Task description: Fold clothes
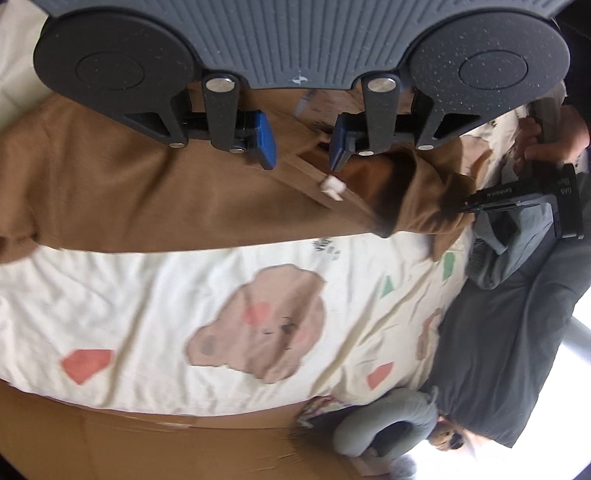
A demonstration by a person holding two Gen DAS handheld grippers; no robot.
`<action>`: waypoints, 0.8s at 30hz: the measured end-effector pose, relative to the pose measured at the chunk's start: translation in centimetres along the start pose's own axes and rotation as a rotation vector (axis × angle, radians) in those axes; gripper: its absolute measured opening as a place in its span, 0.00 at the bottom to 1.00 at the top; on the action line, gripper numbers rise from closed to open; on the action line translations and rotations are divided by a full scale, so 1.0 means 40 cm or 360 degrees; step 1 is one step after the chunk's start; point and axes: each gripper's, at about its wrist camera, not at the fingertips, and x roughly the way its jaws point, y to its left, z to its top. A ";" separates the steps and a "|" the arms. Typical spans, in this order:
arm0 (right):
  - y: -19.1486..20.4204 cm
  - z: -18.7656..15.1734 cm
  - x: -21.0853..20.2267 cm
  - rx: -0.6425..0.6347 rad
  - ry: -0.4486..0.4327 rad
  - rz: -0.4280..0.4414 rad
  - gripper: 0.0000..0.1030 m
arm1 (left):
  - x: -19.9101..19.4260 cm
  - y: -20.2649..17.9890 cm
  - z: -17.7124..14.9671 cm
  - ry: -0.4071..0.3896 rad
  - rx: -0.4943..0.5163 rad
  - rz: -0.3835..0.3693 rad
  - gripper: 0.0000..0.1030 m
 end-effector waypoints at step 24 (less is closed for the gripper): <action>0.187 0.069 0.216 -0.0178 0.0248 0.0232 0.43 | -0.078 0.065 -0.061 -0.0027 0.0011 0.0090 0.10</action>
